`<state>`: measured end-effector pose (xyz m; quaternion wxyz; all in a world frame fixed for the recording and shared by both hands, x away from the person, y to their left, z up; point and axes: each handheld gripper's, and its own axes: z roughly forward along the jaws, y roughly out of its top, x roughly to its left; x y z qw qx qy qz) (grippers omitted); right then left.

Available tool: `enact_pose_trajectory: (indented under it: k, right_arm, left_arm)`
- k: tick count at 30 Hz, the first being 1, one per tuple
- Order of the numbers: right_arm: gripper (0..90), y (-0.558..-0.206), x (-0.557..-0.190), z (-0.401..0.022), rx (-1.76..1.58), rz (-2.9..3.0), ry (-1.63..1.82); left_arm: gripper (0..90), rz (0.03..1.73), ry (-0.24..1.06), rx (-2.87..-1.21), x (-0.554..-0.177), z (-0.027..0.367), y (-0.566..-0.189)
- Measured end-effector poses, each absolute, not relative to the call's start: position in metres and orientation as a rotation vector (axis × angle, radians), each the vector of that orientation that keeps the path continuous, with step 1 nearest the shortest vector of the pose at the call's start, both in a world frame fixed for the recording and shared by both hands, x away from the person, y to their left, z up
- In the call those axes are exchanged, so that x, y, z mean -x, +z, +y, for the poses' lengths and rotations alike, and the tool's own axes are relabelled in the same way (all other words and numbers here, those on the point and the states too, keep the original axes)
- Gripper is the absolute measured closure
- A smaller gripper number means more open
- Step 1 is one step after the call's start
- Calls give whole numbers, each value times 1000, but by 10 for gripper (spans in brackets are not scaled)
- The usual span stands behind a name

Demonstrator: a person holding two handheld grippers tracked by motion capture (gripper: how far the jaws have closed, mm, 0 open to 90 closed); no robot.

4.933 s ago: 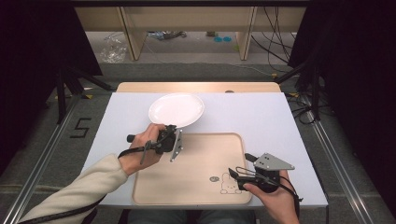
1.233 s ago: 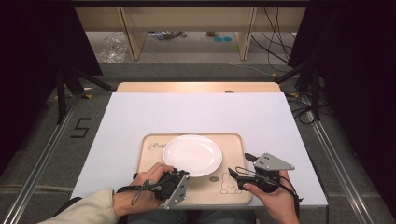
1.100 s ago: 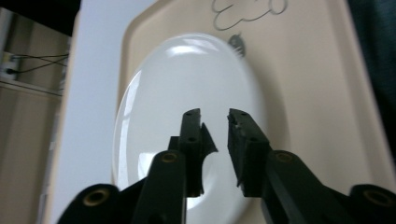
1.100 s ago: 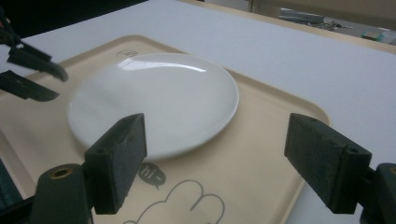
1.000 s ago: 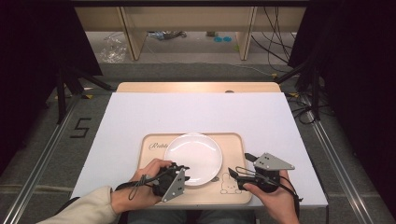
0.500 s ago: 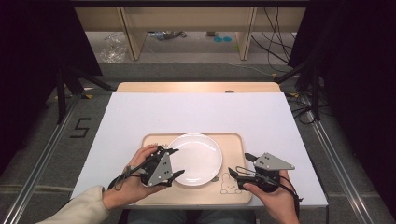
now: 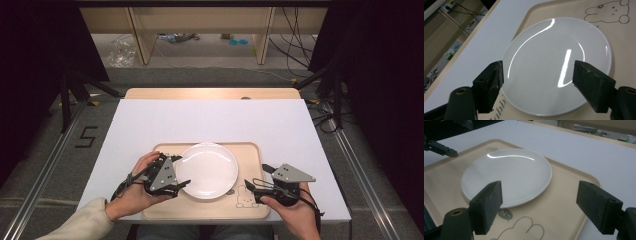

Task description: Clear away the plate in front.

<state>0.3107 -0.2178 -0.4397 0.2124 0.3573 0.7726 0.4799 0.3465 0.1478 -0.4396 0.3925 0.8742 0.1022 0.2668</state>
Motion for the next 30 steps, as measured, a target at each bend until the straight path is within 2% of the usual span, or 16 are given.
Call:
enact_pose_trajectory:
  k: [10, 14, 17, 30]
  right_arm:
    - [220, -440, -311, -218, -989, 2146, 1335]
    - [220, -439, -310, -218, -993, 2144, 1330]
    - [220, -439, -310, -219, -998, 2150, 1341]
    - [220, -439, -309, -219, -1003, 2154, 1339]
  left_arm:
    - [253, 396, 604, -2196, -367, 164, -451]
    - [259, 408, 599, -2207, -371, 166, -455]
    - [262, 356, 625, -2208, -378, 168, -454]
    - [266, 383, 581, -2188, -378, 167, -456]
